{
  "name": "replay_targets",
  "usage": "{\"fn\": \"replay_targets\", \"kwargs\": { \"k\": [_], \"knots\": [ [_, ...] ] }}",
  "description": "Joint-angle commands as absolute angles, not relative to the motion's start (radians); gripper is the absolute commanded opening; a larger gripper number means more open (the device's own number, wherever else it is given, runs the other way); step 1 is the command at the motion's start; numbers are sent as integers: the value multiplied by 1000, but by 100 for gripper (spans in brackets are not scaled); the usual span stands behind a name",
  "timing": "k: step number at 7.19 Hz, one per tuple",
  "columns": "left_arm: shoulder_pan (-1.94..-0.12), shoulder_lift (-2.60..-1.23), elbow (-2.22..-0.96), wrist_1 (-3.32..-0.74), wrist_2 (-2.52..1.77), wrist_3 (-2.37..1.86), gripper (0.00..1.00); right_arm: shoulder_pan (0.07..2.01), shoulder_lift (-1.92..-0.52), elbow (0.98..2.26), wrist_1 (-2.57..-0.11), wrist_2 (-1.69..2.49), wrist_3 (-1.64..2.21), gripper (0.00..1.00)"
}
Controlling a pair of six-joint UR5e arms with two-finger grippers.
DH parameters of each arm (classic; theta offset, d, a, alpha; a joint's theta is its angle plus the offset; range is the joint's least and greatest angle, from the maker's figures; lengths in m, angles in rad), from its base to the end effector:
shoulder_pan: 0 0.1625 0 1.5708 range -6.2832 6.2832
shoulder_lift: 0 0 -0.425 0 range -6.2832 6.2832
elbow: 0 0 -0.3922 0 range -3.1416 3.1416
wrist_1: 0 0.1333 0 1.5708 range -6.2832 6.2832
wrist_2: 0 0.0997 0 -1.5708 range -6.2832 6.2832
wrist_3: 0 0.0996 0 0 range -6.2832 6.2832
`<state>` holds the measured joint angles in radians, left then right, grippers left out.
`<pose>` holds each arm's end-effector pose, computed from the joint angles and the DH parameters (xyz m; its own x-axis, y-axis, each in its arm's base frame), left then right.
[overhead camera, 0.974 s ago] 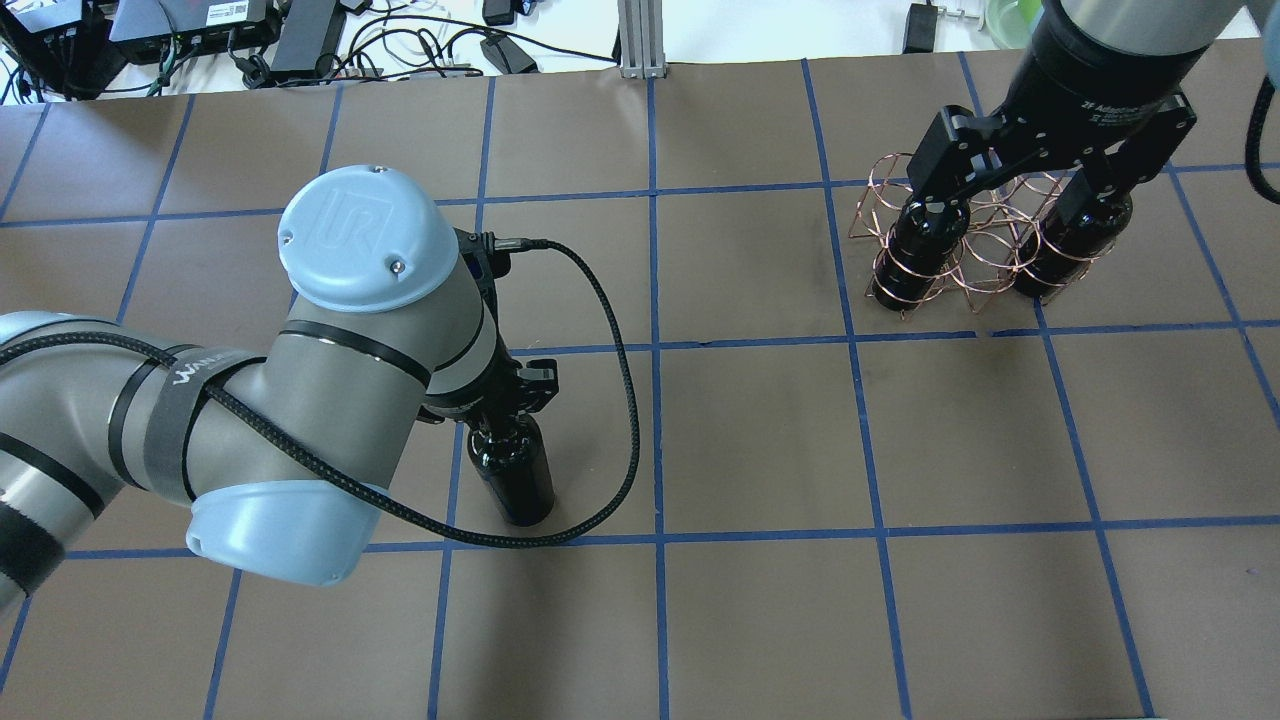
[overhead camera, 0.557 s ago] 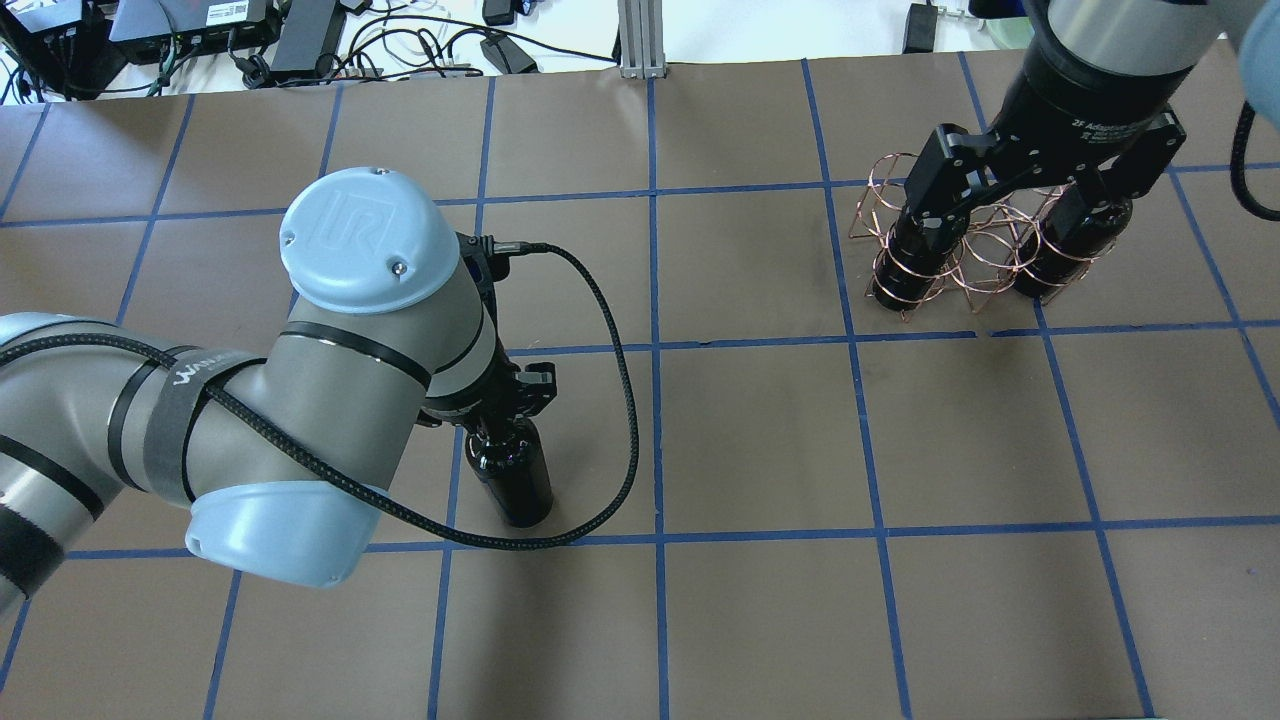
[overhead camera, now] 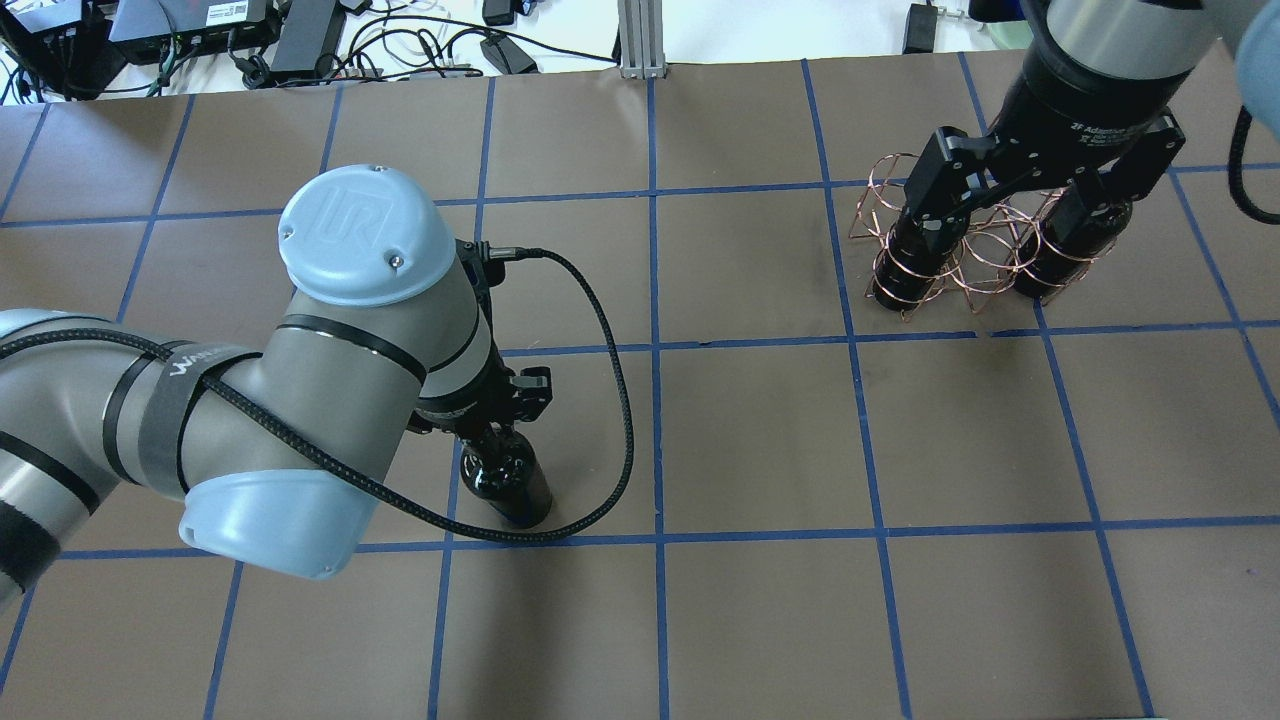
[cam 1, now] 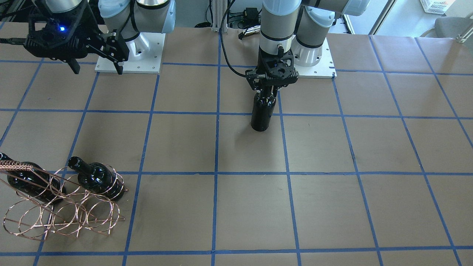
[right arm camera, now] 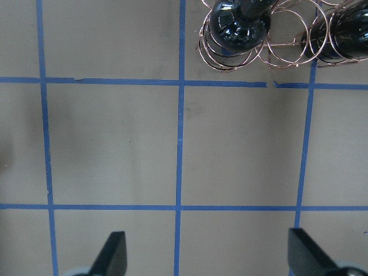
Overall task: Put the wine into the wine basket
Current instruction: 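Lower the bottle upright onto the table center with the left gripper, then open the left gripper and raise the left arm away from the bottle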
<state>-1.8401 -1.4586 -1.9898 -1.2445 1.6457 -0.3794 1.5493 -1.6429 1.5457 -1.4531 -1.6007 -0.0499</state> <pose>-0.2352 -0.3790 0.3690 -0.9918 -0.1118 -0.0623 -0.1091 0.9930 -0.0458 0.1205 -0.4601 0.5229 -0.9992 -0.0290 0.0288 -0.0284 0.9994 0.0220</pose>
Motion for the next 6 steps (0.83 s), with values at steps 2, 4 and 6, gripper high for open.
{"fn": "replay_targets", "kwargs": {
  "k": [2,4,6],
  "knots": [
    [-1819,-1459,-1971,-1246,1641,-376,78,1548,-1641,1546,-1453,-1601,-49,100],
    [-1777,-1466,-1886,-1258,1637,-327,96,1548,-1643,1546,-1448,-1601,-51,100],
    [-1637,-1479,-1710,-1485,1617,-158,97,1551,-1644,1552,-1456,-1598,-41,100]
  ]
}}
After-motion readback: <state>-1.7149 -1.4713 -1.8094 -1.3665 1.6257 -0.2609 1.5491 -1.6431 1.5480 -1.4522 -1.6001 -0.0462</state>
